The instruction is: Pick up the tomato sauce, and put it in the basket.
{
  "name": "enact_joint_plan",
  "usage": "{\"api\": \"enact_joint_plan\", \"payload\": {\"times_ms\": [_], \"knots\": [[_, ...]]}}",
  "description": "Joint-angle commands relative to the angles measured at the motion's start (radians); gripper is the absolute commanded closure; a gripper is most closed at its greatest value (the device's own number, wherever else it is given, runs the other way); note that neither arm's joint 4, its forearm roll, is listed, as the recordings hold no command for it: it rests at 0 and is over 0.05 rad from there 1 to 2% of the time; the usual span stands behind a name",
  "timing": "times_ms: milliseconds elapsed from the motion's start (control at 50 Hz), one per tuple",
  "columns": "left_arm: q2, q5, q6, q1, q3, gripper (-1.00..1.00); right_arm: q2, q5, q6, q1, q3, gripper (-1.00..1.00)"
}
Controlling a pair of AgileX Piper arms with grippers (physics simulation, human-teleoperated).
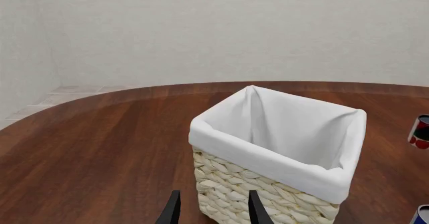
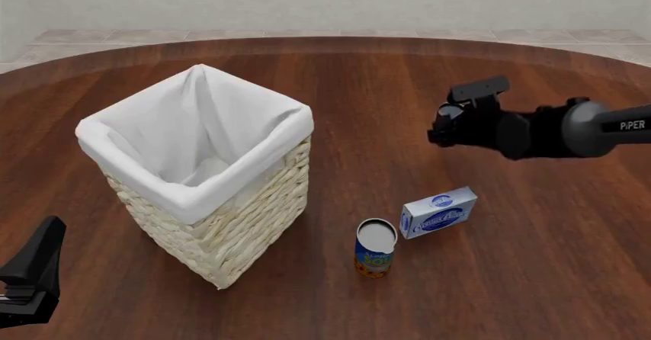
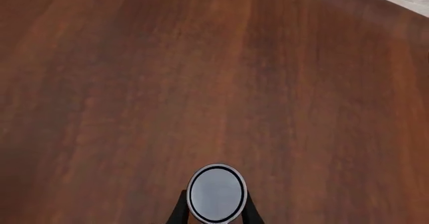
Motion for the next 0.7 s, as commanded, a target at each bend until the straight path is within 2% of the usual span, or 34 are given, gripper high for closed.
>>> {"api": "enact_joint_plan", "payload": {"times_ms": [20, 420, 700], "knots": [[0.0, 0.0, 0.0, 0.0, 0.0, -1.0, -0.074, 0.037, 0.006, 0.027, 0.008, 1.0], [0.0, 0.0, 0.0, 0.0, 0.0, -1.0, -0.202, 0.099, -0.015, 0.089, 0.024, 1.0], [0.0, 0.0, 0.0, 0.0, 0.0, -1.0, -0.268, 0.209, -0.037, 0.167, -0.073, 1.0]]}}
